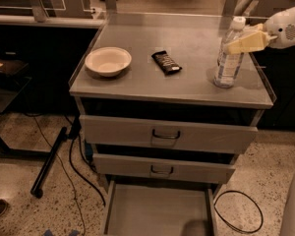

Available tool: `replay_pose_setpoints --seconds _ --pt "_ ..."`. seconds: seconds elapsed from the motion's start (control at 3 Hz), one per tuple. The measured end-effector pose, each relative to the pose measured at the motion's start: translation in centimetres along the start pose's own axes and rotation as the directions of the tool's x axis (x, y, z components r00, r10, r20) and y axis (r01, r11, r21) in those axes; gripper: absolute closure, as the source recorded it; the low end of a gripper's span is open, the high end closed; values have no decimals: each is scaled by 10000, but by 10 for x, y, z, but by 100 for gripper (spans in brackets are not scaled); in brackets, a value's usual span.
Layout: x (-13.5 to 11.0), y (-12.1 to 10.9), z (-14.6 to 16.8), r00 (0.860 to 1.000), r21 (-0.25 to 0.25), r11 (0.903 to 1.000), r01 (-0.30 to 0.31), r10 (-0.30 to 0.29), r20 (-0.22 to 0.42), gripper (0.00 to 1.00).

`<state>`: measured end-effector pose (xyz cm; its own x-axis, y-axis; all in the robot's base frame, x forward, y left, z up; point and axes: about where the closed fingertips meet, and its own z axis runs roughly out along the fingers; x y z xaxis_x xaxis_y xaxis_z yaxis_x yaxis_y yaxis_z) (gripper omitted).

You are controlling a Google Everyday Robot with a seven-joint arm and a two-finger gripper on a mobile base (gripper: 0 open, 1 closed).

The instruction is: Pick blue plastic bottle from bottom drawer and place on counter

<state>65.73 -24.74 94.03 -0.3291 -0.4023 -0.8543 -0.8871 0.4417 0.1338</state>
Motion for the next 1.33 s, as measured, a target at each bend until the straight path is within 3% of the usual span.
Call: replay_pose_setpoints --seconds 0.33,0.67,1.0,1.33 --pt "1 -3 0 9999 -40 9999 -124 125 71 100" --pt "0 -3 0 9999 -39 9999 -123 124 72 77" --pt "0 -3 0 9999 -38 9999 -123 124 72 46" --pt "0 -3 0 9999 -38 9999 -123 124 72 23"
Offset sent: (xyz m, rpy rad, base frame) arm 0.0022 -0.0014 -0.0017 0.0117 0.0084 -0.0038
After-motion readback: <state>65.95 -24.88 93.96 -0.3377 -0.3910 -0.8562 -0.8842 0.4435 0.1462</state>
